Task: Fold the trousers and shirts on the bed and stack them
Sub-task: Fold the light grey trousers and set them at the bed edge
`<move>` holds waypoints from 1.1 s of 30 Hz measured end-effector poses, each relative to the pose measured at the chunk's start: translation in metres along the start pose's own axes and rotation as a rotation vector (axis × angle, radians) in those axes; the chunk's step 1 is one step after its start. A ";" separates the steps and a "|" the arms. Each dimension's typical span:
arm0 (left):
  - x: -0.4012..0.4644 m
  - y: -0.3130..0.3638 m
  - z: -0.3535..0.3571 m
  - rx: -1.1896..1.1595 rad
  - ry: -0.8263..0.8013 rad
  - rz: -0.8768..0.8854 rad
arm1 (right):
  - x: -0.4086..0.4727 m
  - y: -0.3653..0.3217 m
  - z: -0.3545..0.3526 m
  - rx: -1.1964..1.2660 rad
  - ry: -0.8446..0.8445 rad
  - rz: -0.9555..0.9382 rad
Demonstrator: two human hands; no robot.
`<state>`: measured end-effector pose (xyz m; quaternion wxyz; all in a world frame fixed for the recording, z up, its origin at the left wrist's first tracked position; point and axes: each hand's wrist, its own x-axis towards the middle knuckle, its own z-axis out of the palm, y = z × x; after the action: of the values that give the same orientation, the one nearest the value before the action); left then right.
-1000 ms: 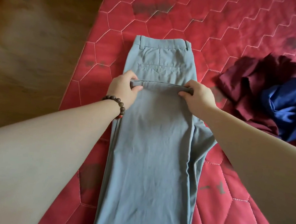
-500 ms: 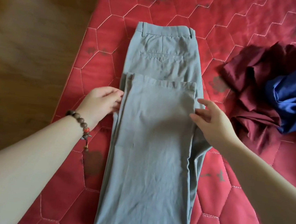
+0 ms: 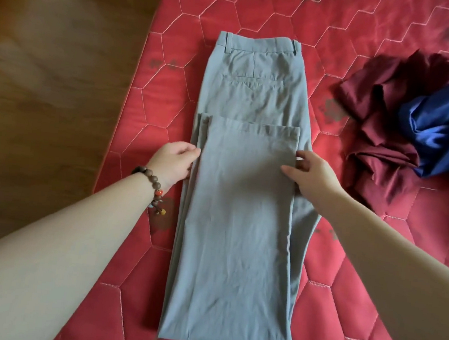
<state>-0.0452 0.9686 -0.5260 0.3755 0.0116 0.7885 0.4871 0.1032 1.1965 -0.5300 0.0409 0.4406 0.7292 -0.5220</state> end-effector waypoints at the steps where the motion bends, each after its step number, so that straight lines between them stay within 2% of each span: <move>1: -0.005 -0.003 -0.001 -0.063 0.046 0.006 | -0.004 0.000 -0.003 0.012 0.039 -0.011; 4: -0.028 -0.012 -0.006 -0.216 0.090 -0.049 | -0.033 0.009 -0.010 0.067 0.112 0.008; 7: -0.061 -0.028 -0.011 -0.339 -0.030 -0.269 | -0.078 0.032 -0.008 0.218 -0.011 0.183; 11: -0.106 -0.060 -0.010 -0.253 -0.220 -0.535 | -0.136 0.058 -0.002 0.194 -0.178 0.358; 14: -0.130 -0.086 -0.008 -0.164 -0.357 -0.618 | -0.156 0.070 0.006 0.025 -0.254 0.406; 17: -0.152 -0.106 0.000 -0.020 -0.372 -0.577 | -0.168 0.077 0.015 -0.289 -0.299 0.296; 19: -0.160 -0.114 0.001 0.047 -0.380 -0.577 | -0.173 0.079 0.015 -0.357 -0.304 0.300; 22: -0.160 -0.111 -0.004 0.158 -0.527 -0.613 | -0.175 0.080 0.014 -0.263 -0.413 0.450; 23: -0.155 -0.106 -0.007 0.170 -0.519 -0.588 | -0.172 0.079 0.012 -0.241 -0.413 0.447; 24: -0.148 -0.101 -0.008 0.137 -0.462 -0.539 | -0.167 0.076 0.010 -0.177 -0.375 0.416; 26: -0.128 -0.086 -0.009 -0.073 -0.284 -0.427 | -0.151 0.065 0.008 0.095 -0.250 0.330; 28: -0.110 -0.066 -0.004 -0.264 -0.190 -0.335 | -0.134 0.049 0.009 0.347 -0.176 0.287; 33: -0.097 -0.035 0.016 -0.252 -0.162 -0.129 | -0.111 0.029 0.017 0.512 -0.175 0.194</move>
<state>0.0459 0.9250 -0.5010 0.4667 -0.0468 0.6875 0.5544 0.1836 1.1180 -0.5007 0.0408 0.4576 0.5217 -0.7189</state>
